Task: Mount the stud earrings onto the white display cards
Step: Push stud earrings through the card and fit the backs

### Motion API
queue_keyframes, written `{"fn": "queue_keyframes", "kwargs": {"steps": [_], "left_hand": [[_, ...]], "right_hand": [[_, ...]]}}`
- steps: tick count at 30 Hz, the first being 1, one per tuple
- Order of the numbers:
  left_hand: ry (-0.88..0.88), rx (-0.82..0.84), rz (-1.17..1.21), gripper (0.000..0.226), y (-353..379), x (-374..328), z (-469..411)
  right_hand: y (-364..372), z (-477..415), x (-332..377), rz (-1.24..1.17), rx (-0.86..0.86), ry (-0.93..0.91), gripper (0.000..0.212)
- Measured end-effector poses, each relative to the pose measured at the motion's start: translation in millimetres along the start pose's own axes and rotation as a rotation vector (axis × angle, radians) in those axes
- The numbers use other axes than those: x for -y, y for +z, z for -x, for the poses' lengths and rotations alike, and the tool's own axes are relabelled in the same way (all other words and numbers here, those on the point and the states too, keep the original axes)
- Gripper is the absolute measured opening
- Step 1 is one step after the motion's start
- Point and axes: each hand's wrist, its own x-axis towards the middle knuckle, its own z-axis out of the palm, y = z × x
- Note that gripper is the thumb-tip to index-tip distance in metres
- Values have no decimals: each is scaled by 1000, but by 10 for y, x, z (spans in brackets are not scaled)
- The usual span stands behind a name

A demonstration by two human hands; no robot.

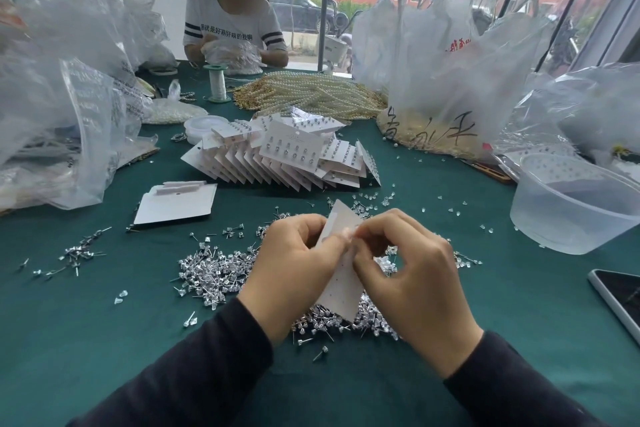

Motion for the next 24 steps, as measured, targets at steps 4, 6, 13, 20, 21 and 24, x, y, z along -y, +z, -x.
{"fn": "queue_keyframes", "kwargs": {"steps": [4, 6, 13, 20, 21, 24], "left_hand": [[-47, 273, 110, 52, -128, -84, -80], [109, 163, -470, 44, -191, 14, -130], [178, 189, -1044, 16, -160, 154, -122], [168, 73, -840, 11, -184, 69, -140], [164, 48, -792, 12, -199, 56, -149], [153, 8, -654, 21, -228, 21, -158]], "right_hand": [[-99, -63, -66, -62, -123, 94, 5], [-149, -92, -101, -153, -176, 229, 11], [-239, -157, -121, -508, -216, 619, 13], [-266, -172, -34, -956, -108, 904, 15], [-277, -176, -31, -993, -86, 938, 14], [-294, -180, -25, -1080, -3, 1023, 20]]}}
